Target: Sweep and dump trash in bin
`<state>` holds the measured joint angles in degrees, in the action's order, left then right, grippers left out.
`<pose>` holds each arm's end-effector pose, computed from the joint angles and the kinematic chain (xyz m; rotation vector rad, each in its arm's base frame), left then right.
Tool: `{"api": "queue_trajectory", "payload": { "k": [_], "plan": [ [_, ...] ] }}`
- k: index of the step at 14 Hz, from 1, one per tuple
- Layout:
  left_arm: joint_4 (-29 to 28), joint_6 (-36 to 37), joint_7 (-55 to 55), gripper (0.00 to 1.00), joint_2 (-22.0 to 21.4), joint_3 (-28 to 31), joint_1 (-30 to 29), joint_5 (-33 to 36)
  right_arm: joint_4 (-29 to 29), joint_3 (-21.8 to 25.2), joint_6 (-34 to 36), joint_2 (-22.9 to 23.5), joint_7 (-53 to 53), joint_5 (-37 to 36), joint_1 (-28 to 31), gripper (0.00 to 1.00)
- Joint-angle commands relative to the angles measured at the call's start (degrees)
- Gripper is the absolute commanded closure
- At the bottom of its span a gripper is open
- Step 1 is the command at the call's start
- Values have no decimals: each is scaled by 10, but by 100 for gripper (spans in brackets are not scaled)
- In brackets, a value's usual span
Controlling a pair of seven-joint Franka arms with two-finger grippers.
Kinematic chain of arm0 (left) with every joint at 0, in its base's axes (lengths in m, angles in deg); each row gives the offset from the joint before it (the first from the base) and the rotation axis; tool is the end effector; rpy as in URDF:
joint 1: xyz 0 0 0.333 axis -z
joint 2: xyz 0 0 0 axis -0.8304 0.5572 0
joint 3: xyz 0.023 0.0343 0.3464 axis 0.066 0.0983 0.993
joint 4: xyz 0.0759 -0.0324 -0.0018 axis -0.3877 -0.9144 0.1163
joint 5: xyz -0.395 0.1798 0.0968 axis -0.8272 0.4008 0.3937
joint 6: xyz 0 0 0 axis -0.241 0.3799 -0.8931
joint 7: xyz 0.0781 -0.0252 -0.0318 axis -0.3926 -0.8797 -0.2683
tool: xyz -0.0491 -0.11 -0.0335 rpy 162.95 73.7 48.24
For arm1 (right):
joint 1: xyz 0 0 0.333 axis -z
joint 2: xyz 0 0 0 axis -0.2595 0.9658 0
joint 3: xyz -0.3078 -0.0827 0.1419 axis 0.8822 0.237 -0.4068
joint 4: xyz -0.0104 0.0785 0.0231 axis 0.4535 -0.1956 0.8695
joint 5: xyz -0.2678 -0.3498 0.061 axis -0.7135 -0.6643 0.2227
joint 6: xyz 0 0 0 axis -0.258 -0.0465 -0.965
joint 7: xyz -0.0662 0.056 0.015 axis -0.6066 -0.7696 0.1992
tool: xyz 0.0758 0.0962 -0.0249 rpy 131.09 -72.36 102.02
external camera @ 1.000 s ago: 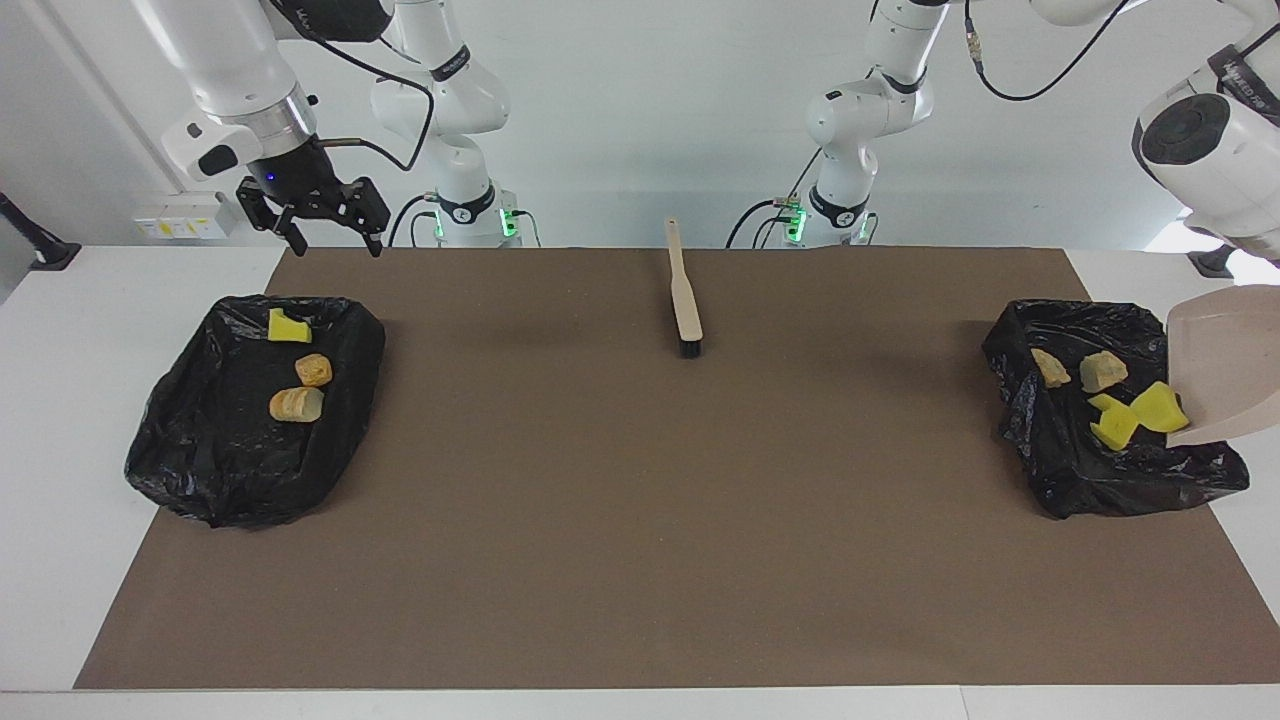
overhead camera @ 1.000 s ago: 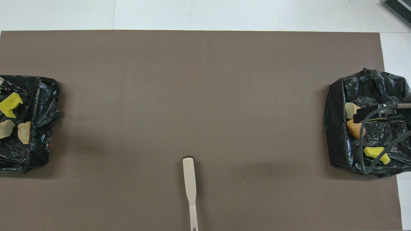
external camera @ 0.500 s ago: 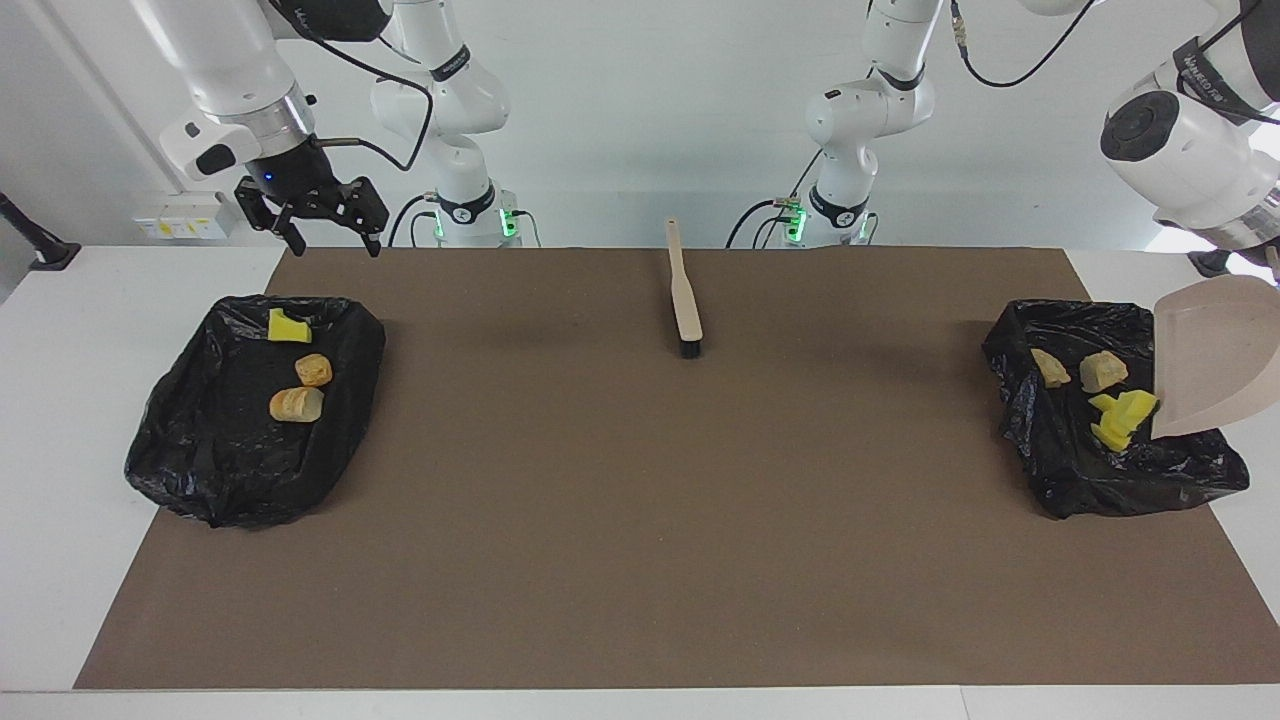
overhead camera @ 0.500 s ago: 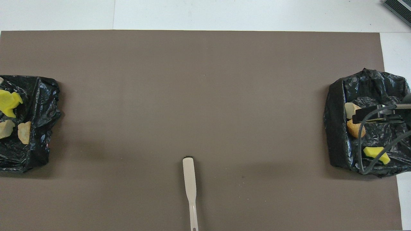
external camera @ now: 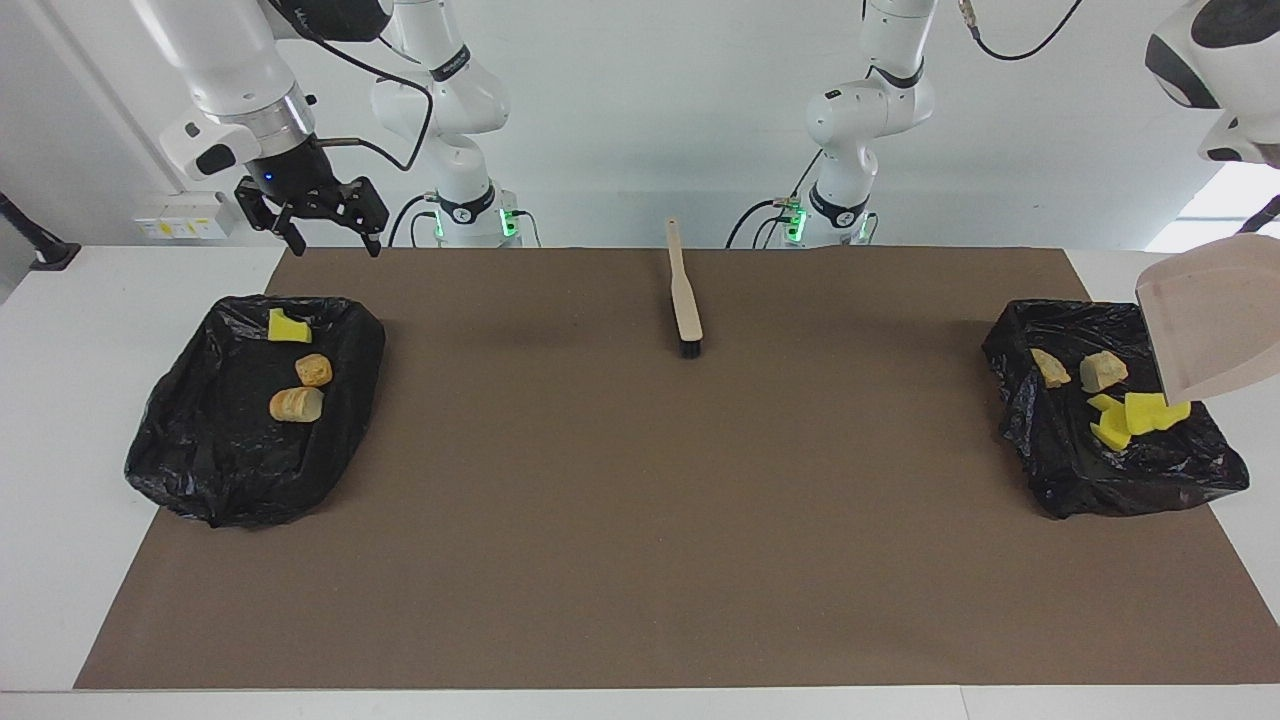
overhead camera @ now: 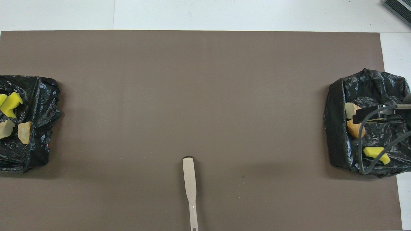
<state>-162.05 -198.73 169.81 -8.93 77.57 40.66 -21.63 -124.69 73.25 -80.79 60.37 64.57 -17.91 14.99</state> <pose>0.6103 0.2055 0.6981 -1.4045 1.8453 0.6262 0.5714 -0.0093 0.6412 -3.1245 0.0816 0.0250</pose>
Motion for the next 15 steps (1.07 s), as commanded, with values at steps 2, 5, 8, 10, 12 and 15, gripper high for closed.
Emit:
{"api": "queue_trajectory", "payload": {
  "k": [2, 5, 8, 10, 12, 15],
  "plan": [
    [17, 51, 13, 100, 3, -4, -5, -99, -6, -5, -4, -8, -8, 7, 7, 0],
    [17, 102, -68, 100, -2, -7, -9, -191, -6, -4, -4, -8, -8, 7, 7, 0],
    [-8, 147, -159, 100, -23, -9, 2, -236, -6, -5, -3, -8, -8, 7, 7, 0],
    [-45, 159, -242, 100, -44, -13, 22, -244, -6, -4, -3, -8, -8, 7, 7, 0],
    [-84, 179, -362, 100, -60, -13, 70, -253, -6, -5, -4, -8, -8, 7, 7, 0],
    [-117, 201, -570, 100, -62, -13, 165, -274, -6, -4, -3, -8, -8, 7, 7, 0]
  ]
}}
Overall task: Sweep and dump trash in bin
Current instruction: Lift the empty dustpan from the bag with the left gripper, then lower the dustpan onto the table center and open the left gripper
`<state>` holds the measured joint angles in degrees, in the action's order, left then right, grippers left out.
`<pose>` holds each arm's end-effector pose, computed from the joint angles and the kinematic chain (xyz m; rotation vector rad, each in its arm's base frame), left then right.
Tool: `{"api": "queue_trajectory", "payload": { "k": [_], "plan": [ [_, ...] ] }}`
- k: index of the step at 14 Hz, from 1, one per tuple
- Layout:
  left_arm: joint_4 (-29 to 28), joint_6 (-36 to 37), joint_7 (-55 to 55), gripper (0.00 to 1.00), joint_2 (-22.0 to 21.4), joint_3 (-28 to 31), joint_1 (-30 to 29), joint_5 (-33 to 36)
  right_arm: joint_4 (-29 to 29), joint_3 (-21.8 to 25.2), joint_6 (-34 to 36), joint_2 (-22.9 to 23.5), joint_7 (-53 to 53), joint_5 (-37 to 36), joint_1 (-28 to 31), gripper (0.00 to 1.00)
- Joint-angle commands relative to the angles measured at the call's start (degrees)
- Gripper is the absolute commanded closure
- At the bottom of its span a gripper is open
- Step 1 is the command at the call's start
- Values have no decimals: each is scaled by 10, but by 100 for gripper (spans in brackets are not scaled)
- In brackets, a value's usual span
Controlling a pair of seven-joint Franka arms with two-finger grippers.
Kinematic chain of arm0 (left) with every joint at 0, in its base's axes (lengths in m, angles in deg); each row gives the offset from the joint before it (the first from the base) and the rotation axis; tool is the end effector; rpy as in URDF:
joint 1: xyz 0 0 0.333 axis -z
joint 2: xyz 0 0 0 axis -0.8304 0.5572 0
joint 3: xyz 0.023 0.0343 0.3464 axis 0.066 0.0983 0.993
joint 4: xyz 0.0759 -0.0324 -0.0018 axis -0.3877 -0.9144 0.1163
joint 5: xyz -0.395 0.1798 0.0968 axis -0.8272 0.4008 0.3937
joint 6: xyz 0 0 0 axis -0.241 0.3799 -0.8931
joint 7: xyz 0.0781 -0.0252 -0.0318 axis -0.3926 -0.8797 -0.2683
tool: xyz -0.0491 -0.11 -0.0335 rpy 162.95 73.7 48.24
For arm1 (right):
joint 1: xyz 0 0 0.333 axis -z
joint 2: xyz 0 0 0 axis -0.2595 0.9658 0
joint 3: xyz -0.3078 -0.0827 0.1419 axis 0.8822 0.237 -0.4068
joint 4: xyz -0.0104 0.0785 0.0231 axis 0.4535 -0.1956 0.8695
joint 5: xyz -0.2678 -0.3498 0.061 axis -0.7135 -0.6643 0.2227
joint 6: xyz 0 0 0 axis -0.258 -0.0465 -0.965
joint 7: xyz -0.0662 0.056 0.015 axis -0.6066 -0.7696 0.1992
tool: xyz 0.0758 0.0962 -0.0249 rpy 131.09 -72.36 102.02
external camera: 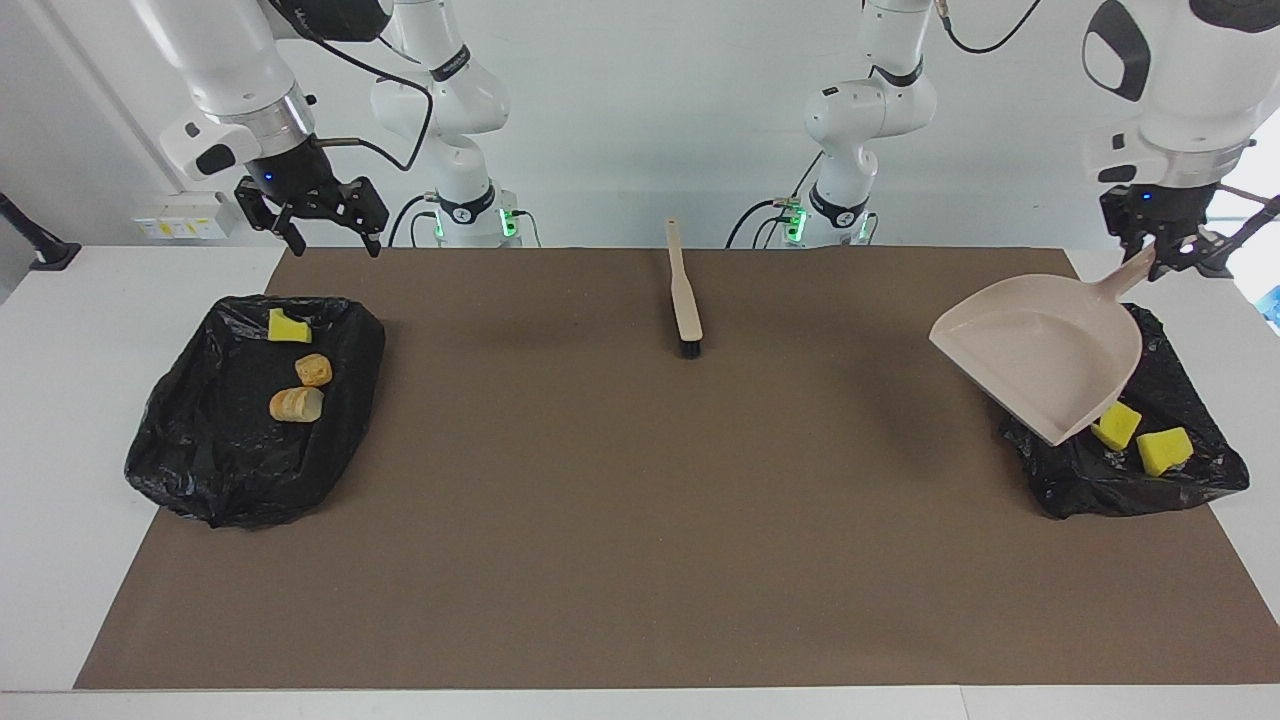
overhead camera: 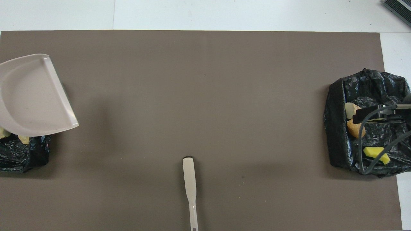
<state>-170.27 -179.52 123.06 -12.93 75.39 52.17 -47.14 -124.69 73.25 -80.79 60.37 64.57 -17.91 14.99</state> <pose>0.5790 0.0422 0.6082 -2.3850 1.4438 0.2535 0.5714 -0.0093 0.6412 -3.1245 0.0816 0.0250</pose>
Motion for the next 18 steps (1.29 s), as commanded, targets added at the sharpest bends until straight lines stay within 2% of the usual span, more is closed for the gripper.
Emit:
{"api": "queue_trajectory", "payload": {
  "k": [1, 6, 11, 14, 16, 18],
  "plan": [
    [-44, 8, -164, 100, -20, 9, 73, -39, -6, -5, -3, -8, -9, 7, 7, 0],
    [-76, -46, -439, 100, -1, 9, 187, -134, -6, -5, -3, -8, -8, 7, 7, 0],
    [-59, -172, -709, 100, 92, 9, 277, -179, -6, -5, -3, -8, -8, 7, 7, 0],
    [-16, -229, -809, 100, 181, 9, 322, -203, -6, -4, -3, -8, -8, 7, 7, 0],
    [-16, -266, -847, 100, 197, 9, 330, -236, -6, -5, -3, -8, -8, 7, 7, 0],
    [-21, -269, -848, 100, 197, 9, 345, -239, -6, -5, -3, -8, -8, 7, 7, 0]
  ]
}}
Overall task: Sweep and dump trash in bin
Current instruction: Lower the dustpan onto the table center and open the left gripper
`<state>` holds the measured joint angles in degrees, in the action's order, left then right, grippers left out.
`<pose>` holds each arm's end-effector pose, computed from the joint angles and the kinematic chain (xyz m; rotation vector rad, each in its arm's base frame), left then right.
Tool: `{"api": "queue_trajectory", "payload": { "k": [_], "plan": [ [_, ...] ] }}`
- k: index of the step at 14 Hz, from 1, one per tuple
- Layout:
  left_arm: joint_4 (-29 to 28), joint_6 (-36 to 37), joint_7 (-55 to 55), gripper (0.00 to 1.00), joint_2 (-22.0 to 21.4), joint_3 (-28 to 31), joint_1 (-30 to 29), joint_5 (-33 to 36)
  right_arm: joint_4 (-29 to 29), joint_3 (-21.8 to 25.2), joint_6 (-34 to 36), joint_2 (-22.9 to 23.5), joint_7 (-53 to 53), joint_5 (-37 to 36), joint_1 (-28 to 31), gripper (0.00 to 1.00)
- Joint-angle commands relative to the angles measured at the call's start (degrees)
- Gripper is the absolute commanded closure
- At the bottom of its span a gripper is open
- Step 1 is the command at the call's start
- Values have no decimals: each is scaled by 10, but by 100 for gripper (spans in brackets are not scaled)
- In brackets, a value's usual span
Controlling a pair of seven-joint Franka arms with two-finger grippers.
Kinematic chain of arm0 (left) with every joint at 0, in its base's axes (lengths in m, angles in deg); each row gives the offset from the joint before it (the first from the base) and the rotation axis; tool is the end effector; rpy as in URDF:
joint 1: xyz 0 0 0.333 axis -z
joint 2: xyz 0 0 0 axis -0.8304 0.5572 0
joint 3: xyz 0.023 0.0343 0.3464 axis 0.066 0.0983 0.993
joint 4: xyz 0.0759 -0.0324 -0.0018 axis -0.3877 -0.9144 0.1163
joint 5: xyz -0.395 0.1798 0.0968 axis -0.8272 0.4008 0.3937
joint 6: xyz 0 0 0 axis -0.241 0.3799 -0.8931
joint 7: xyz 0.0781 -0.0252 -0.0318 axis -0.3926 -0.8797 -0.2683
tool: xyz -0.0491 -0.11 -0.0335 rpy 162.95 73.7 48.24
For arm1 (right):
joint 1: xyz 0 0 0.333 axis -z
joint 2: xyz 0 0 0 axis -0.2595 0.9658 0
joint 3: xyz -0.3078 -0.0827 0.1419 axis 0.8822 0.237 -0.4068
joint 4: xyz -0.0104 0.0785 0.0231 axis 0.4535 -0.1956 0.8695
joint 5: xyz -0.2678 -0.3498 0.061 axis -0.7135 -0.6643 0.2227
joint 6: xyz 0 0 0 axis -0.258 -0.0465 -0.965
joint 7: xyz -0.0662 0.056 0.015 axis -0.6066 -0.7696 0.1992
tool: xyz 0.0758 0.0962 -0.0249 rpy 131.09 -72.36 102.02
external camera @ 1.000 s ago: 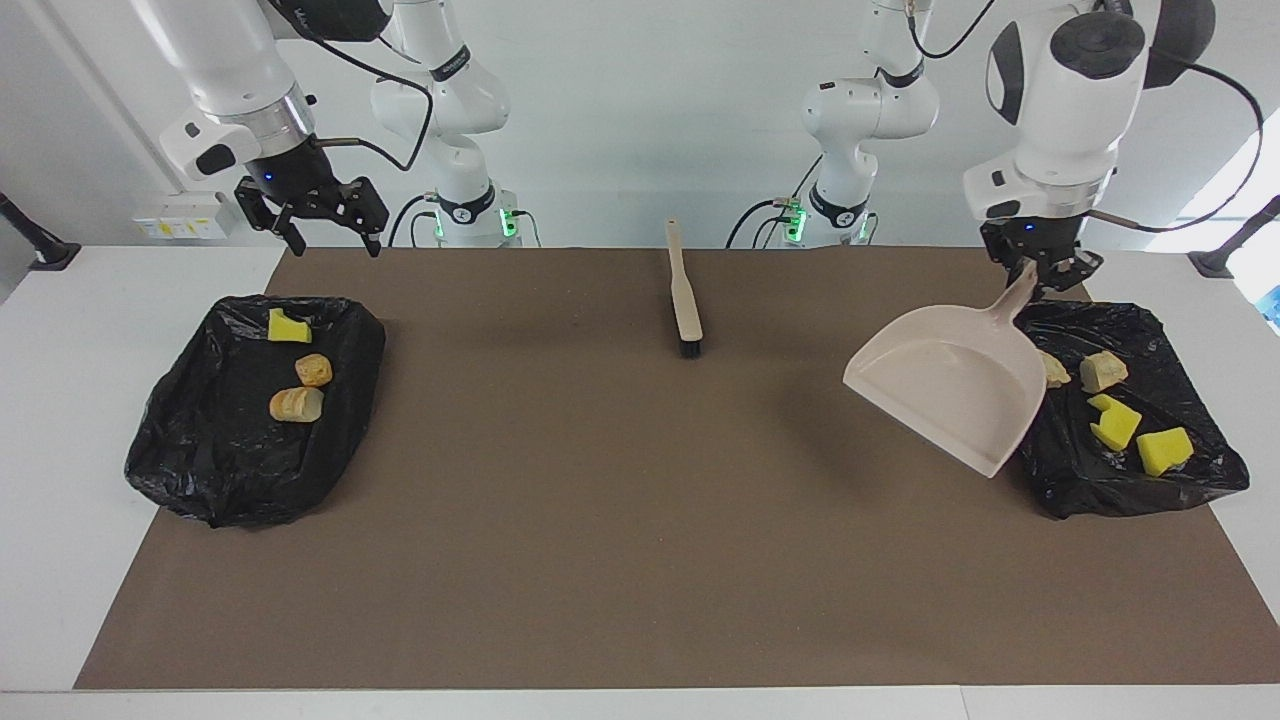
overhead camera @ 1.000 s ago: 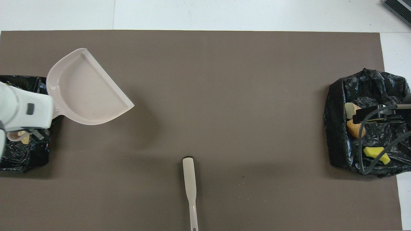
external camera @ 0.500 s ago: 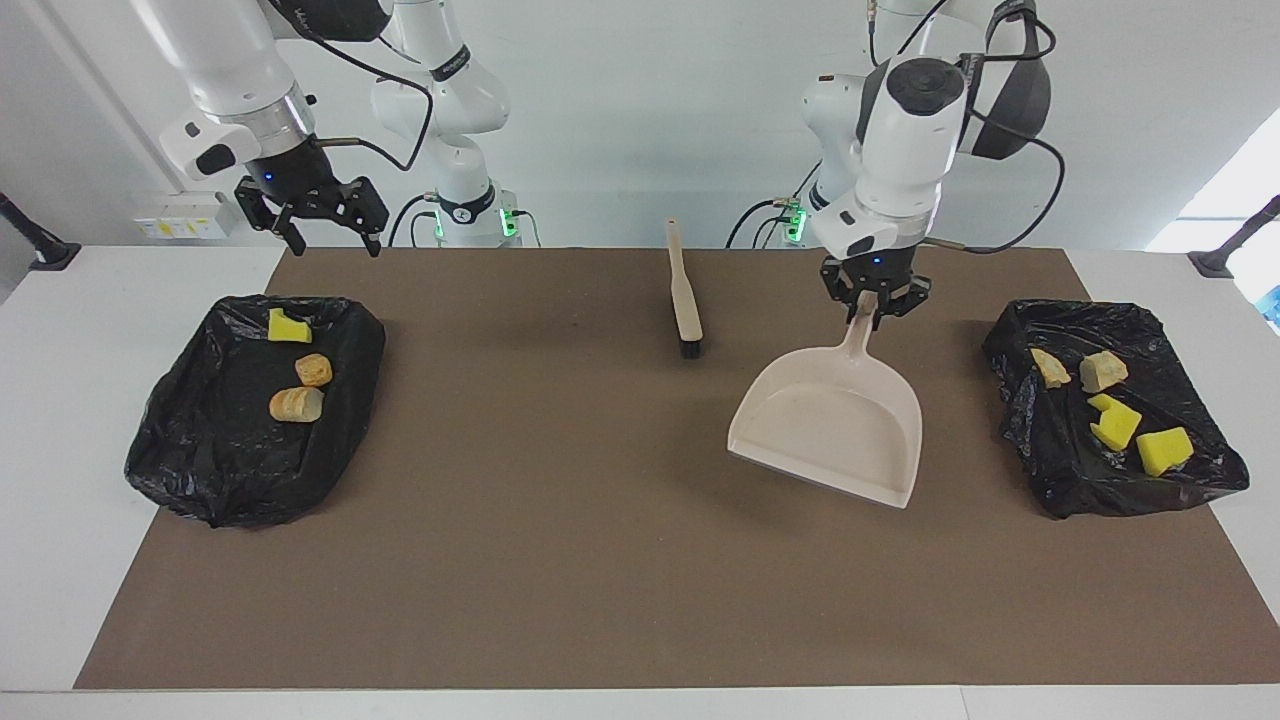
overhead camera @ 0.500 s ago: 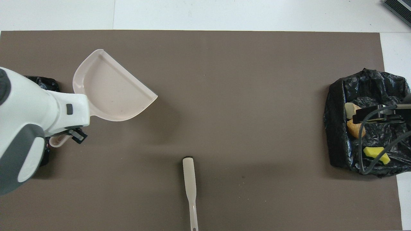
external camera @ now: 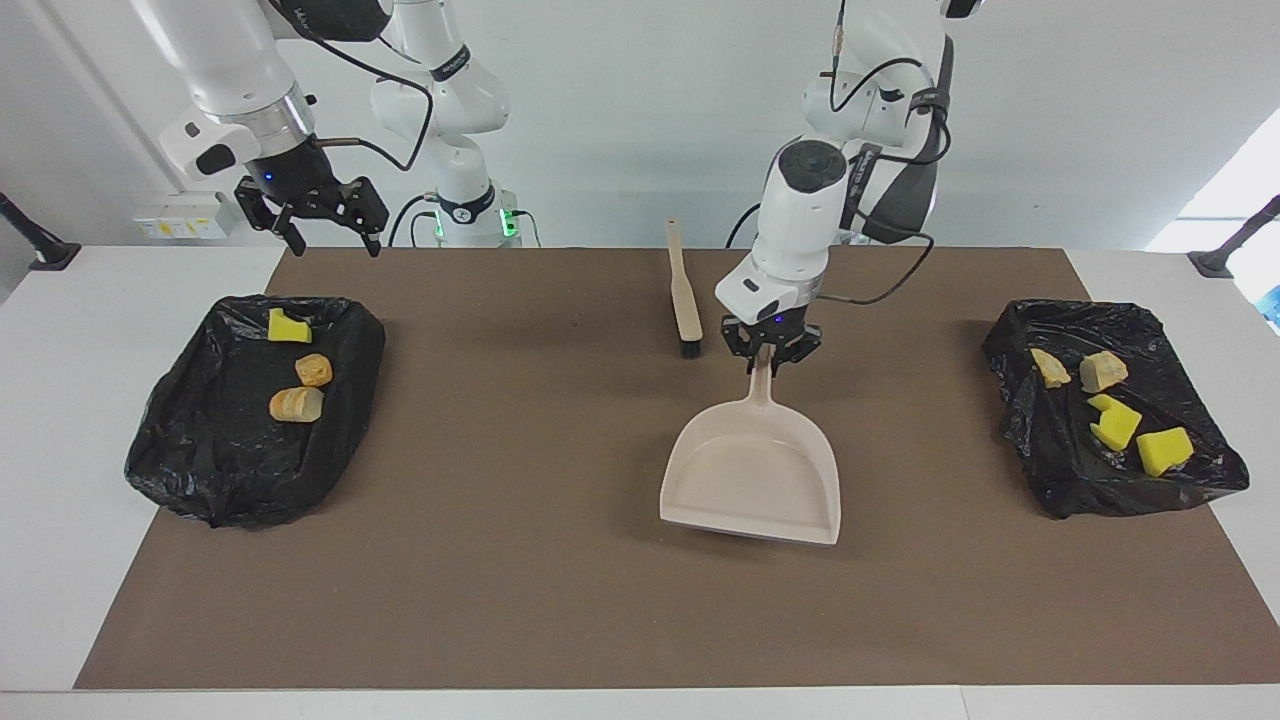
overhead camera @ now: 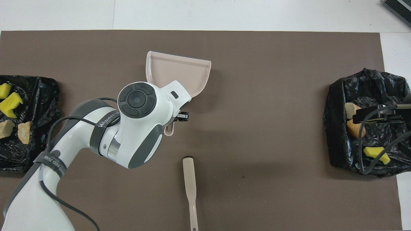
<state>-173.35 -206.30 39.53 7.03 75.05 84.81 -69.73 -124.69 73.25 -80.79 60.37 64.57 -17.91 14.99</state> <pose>0.5750 -0.3686 0.3935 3.0677 -0.2342 0.0926 0.5714 -0.0093 0.6412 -3.1245 0.0816 0.0250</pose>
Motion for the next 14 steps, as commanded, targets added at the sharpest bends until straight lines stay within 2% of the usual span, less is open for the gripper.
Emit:
{"api": "queue_trajectory", "payload": {
  "k": [1, 5, 7, 12, 14],
  "plan": [
    [7, -4, -14, 100, 3, 12, 24, -14, -6, -5, -3, -8, -8, 7, 7, 0],
    [-8, -41, -11, 100, 6, 12, 33, -26, -6, -5, -3, -8, -8, 7, 7, 0],
    [-16, -44, -14, 100, 15, 12, 51, -26, -6, -5, -3, -8, -8, 7, 7, 0],
    [-29, -53, -16, 100, 17, 12, 51, -47, -6, -4, -3, -7, -8, 7, 7, 0],
    [-29, -59, -16, 100, 38, 12, 60, -48, -6, -5, -3, -8, -8, 7, 7, 0]
  ]
}}
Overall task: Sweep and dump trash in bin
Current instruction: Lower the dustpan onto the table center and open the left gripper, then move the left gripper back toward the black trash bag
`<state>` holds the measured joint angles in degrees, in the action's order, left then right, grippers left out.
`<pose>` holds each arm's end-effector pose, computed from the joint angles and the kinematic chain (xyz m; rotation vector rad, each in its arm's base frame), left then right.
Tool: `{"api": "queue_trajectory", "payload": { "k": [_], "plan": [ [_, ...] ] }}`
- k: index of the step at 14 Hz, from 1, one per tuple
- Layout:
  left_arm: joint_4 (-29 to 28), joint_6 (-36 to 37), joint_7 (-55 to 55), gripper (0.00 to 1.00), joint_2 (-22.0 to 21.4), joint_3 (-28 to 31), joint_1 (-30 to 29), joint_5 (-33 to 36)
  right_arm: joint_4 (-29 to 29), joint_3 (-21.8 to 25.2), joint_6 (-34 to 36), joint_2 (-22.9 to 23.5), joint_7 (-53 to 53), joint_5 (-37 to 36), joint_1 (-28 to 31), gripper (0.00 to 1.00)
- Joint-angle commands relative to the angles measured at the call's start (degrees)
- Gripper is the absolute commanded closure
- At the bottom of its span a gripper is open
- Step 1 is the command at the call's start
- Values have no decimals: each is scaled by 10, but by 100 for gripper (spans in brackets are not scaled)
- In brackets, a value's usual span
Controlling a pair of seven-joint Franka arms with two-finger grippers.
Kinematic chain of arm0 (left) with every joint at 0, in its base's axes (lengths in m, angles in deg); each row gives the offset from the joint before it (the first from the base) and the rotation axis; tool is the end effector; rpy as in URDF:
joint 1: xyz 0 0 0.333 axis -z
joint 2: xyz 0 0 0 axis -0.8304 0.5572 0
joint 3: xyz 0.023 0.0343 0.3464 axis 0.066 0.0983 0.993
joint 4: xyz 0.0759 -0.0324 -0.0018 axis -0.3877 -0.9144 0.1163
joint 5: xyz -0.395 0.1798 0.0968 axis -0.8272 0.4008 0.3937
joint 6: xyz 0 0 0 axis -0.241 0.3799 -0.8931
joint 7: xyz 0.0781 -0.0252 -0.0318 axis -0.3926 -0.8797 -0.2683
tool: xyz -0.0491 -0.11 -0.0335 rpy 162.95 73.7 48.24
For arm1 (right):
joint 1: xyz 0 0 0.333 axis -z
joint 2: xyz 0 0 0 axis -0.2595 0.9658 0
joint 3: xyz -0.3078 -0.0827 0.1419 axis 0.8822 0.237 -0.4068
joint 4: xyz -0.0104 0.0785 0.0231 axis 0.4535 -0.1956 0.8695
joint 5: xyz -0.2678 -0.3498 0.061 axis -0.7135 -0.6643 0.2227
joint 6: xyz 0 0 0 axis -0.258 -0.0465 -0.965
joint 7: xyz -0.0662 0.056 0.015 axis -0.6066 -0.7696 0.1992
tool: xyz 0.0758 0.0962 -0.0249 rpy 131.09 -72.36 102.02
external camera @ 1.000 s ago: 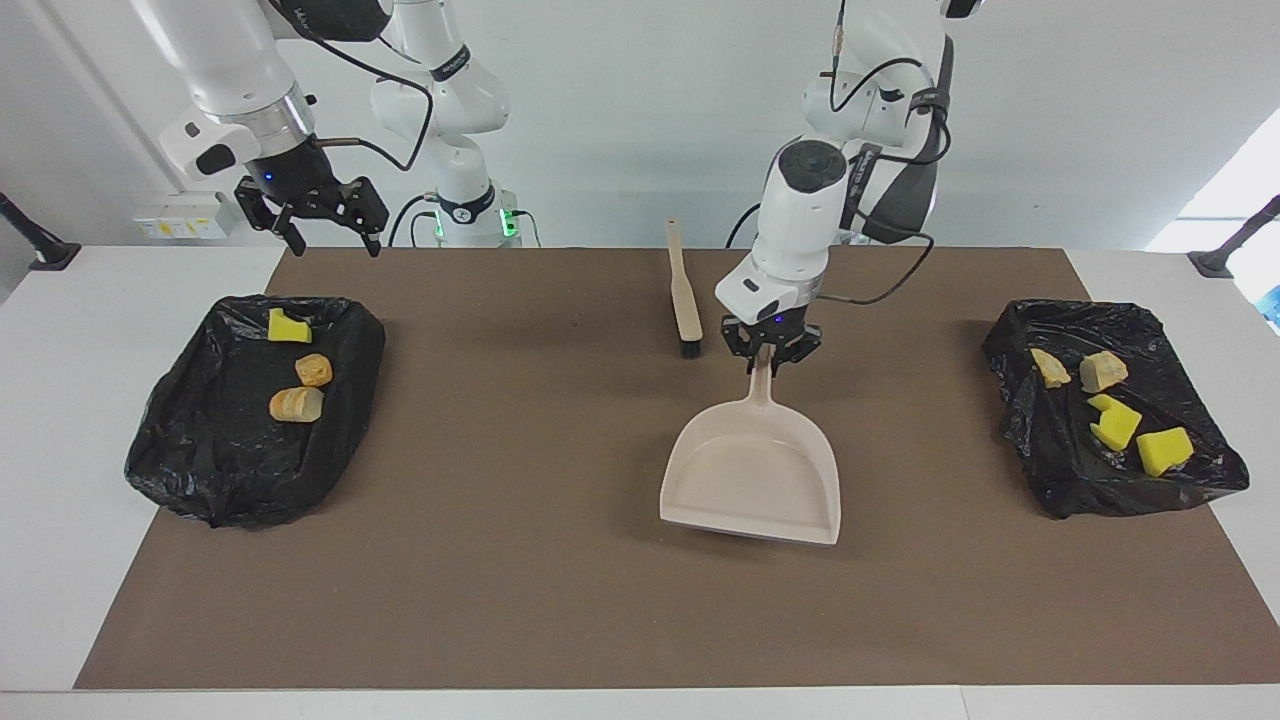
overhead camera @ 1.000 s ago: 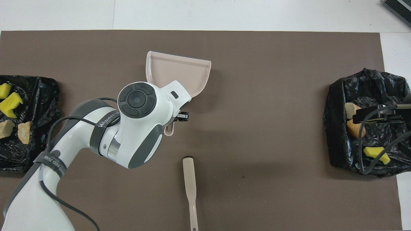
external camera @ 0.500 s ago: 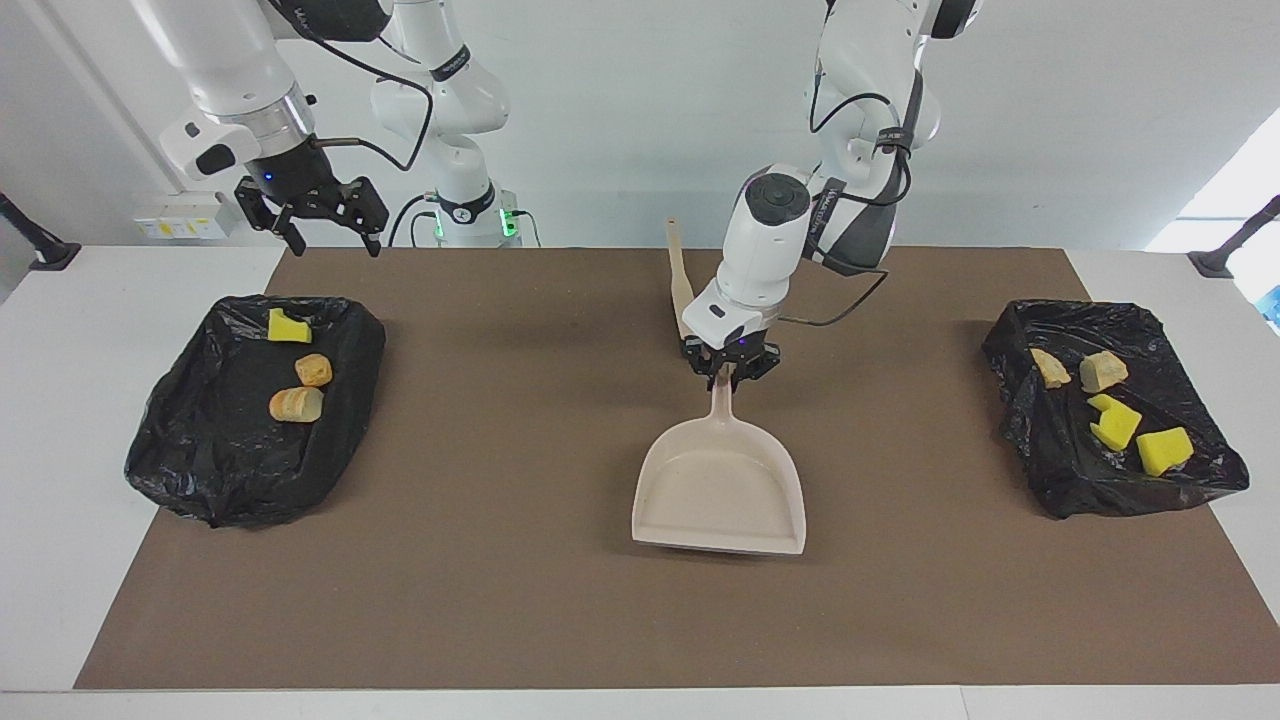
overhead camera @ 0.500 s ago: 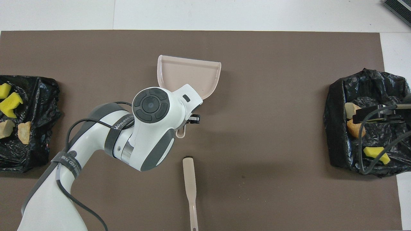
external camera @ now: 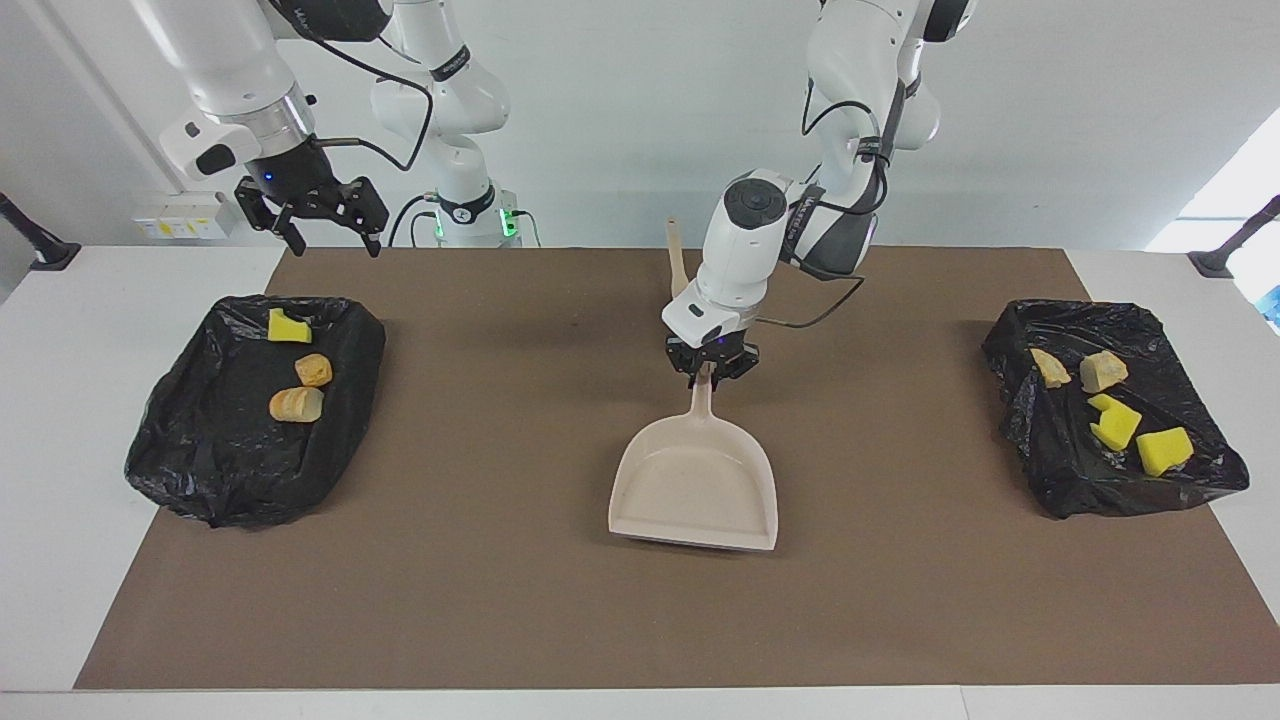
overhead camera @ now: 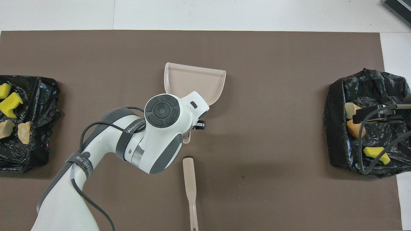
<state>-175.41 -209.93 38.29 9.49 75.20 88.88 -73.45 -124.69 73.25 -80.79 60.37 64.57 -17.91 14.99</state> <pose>0.5462 -0.4091 0.3521 3.0268 -0.2425 0.0240 0.5714 -0.0093 0.6412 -3.1245 0.0816 0.0250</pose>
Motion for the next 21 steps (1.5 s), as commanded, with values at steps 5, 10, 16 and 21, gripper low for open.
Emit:
{"api": "queue_trajectory", "payload": {
  "k": [5, 10, 16, 21],
  "plan": [
    [1, -10, -6, 100, 14, 11, 16, -12, -6, -5, -3, -8, -8, 7, 7, 0],
    [6, -8, -77, 0, 1, 13, 7, -20, -6, -5, -3, -8, -8, 7, 7, 0],
    [18, 43, -68, 0, -45, 16, -52, -19, -6, -5, -3, -8, -8, 7, 7, 0],
    [10, 144, 16, 0, -122, 16, -137, -19, -6, -5, -3, -8, -8, 7, 7, 0]
  ]
}}
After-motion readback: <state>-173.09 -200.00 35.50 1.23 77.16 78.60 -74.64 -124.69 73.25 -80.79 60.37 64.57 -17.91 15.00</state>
